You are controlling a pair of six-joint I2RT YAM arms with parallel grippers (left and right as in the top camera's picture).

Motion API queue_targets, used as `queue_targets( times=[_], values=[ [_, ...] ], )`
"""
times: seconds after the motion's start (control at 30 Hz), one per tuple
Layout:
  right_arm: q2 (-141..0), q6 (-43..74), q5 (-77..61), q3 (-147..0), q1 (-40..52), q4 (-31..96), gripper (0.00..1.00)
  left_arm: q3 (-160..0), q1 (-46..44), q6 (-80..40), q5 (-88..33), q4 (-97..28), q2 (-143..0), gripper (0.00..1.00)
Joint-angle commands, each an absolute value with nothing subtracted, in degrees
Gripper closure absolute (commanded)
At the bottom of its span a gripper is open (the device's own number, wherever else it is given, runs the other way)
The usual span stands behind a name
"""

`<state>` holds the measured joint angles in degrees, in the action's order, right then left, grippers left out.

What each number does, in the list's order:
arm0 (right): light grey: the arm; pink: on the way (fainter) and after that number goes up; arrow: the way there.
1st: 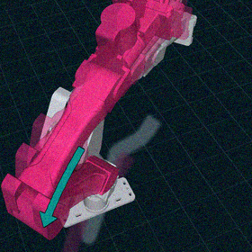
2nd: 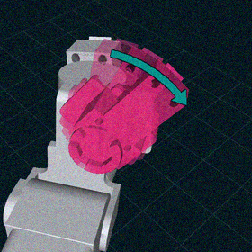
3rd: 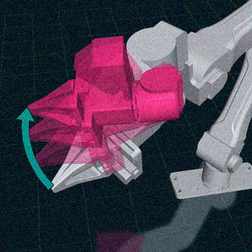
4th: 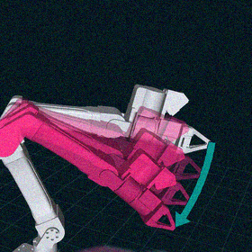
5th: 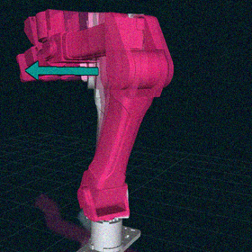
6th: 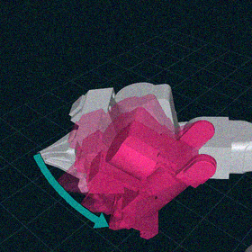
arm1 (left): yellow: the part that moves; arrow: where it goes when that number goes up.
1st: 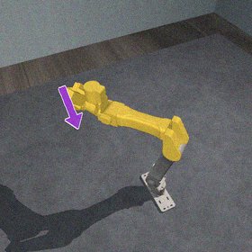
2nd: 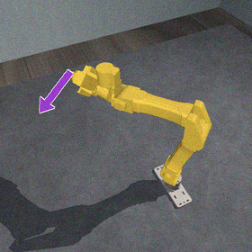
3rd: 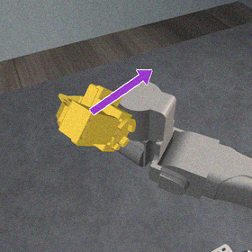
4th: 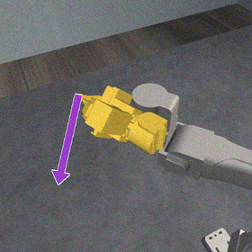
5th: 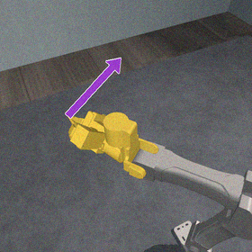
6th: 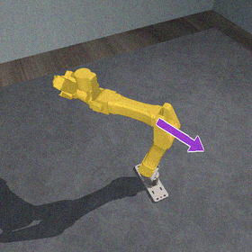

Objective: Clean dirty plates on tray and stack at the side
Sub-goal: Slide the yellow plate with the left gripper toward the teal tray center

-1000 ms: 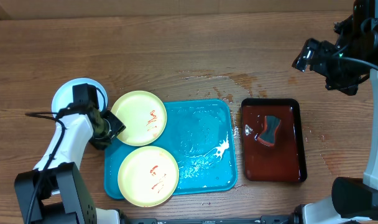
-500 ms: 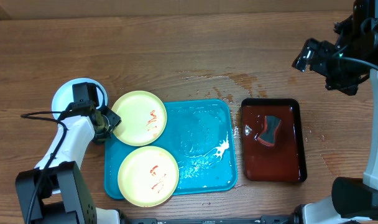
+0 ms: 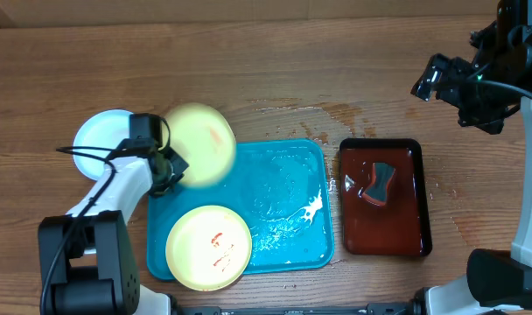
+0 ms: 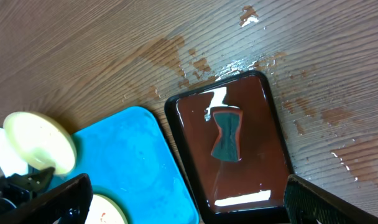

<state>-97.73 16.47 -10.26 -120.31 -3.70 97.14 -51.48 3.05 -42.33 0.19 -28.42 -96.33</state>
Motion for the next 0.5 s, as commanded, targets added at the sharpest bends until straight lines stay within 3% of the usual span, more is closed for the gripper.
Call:
queue_targets(
  times=[0.0,0.23,0.47],
  values=[
    [-97.8,16.0,-10.2,-120.0,-3.6,97.1,0.00,-50.9,1.9,-42.4,1.1,-28.4,-97.8,0.96],
    [-97.8,16.0,-10.2,-120.0,-3.6,97.0,0.00,-50.9,1.8,-39.8,0.5,-28.7,-97.8,0.96],
    [-97.8,16.0,-10.1,-120.0,-3.6,97.0,0.00,-52.3,0.1,-27.1,-1.8,-28.4,-97.4,0.96]
  ],
)
